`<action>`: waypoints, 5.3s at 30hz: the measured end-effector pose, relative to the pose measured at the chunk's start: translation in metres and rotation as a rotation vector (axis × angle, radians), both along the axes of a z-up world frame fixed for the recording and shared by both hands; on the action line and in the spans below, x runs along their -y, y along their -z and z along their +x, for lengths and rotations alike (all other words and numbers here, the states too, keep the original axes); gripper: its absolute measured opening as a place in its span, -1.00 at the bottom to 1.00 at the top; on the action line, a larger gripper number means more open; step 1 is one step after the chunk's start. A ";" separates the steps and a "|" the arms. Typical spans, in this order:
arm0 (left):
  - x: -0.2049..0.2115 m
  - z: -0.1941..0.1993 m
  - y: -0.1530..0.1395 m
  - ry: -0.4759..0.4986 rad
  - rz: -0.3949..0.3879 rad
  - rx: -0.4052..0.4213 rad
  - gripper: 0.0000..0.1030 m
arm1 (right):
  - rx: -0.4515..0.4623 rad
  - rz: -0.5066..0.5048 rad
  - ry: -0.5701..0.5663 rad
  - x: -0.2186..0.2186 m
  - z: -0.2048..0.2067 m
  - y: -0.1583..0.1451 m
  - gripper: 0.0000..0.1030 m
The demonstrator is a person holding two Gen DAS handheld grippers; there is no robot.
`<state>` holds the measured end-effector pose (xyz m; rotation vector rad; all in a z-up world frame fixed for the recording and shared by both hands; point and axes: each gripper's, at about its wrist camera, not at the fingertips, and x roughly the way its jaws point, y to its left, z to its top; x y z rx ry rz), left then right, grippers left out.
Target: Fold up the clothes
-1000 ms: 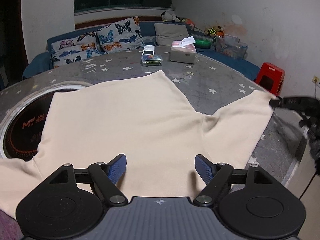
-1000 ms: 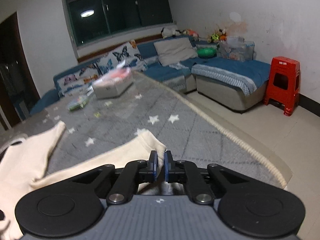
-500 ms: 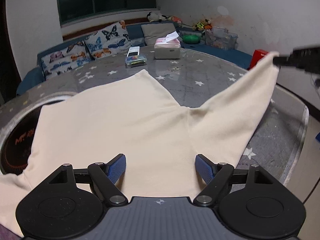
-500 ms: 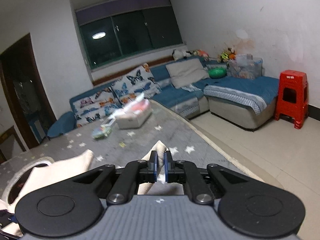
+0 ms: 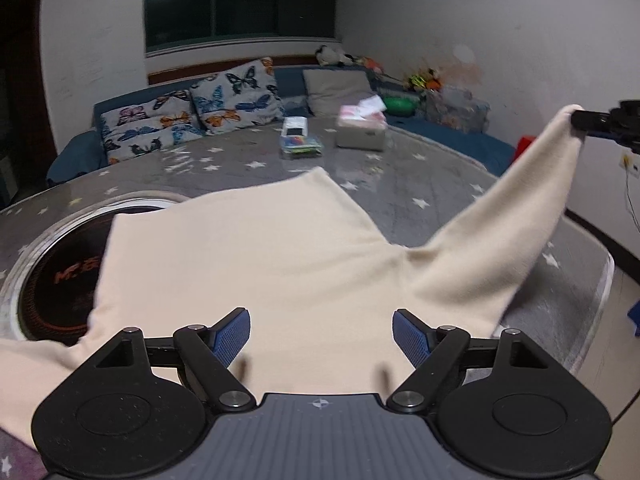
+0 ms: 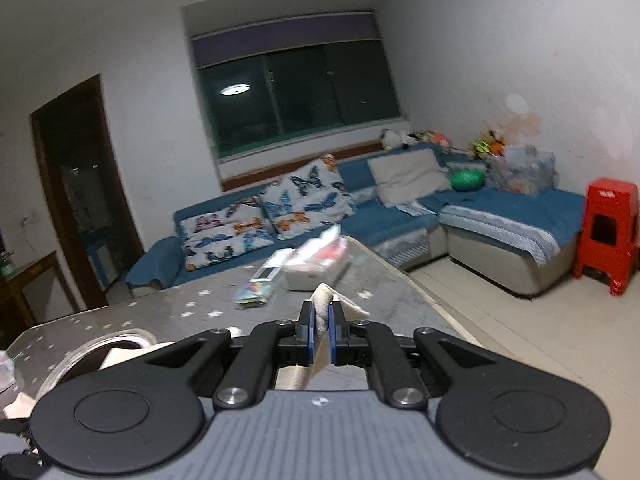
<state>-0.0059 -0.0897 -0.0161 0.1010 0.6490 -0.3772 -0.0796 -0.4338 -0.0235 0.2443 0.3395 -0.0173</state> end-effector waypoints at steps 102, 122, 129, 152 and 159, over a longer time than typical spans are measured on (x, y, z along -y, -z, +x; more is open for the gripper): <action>-0.165 0.008 0.023 -0.445 -0.034 -0.057 0.55 | -0.293 -0.499 -0.584 -0.147 0.081 0.088 -1.00; -0.093 0.003 0.001 -0.201 -0.131 -0.012 0.22 | -0.300 -0.342 -0.628 -0.168 0.074 0.096 -0.92; -0.075 0.015 0.008 -0.161 -0.169 -0.023 -0.19 | -0.299 -0.323 -0.622 -0.166 0.069 0.095 -0.85; -0.137 0.005 0.015 -0.322 -0.101 -0.014 -0.24 | -0.323 -0.386 -0.758 -0.198 0.044 0.095 -0.60; -0.180 -0.008 0.009 -0.476 -0.101 0.007 -0.11 | -0.272 -0.407 -0.849 -0.234 0.047 0.081 -0.60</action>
